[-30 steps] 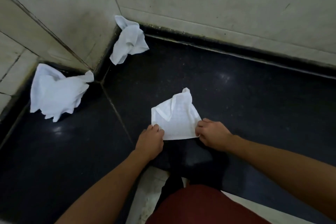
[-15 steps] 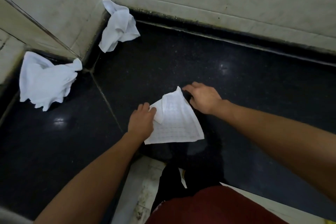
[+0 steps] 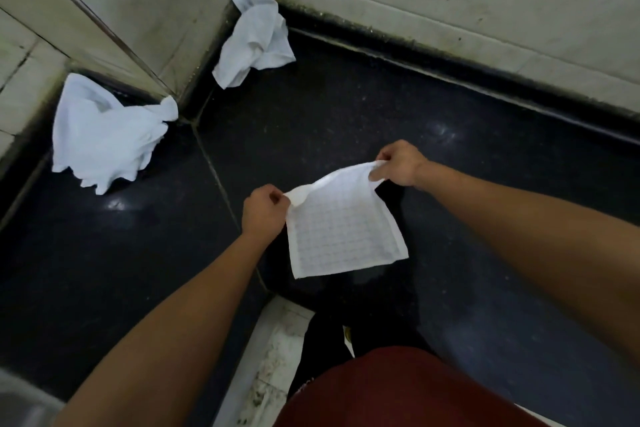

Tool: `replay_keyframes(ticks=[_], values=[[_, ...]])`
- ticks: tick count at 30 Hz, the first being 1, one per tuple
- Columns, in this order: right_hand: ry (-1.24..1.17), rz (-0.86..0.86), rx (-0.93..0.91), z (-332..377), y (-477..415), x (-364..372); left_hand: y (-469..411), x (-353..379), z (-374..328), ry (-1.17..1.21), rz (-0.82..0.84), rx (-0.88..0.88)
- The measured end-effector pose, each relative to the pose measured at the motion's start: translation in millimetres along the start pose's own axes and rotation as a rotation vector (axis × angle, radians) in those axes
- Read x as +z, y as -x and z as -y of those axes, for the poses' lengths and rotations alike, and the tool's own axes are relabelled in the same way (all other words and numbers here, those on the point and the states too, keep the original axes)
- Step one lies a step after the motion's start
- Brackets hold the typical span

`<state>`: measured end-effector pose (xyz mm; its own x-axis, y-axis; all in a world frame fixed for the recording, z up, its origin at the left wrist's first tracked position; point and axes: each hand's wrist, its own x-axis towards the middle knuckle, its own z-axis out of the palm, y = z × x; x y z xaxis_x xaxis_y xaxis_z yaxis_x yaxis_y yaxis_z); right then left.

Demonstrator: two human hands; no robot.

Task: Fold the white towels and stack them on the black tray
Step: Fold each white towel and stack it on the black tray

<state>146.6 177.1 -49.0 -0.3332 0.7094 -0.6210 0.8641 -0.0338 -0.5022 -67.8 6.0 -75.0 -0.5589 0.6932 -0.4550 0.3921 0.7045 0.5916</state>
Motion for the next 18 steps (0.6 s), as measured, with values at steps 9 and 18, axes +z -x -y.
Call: replay_keyframes(ticks=[9,18], values=[[0.33,-0.299,-0.099,-12.7,11.4,17.4,1.0,-1.5,-3.4,-0.084,-0.092,-0.027],[0.33,-0.215,0.068,-45.1,47.7,48.4,70.9,34.9,30.5,-0.576,0.148,0.598]])
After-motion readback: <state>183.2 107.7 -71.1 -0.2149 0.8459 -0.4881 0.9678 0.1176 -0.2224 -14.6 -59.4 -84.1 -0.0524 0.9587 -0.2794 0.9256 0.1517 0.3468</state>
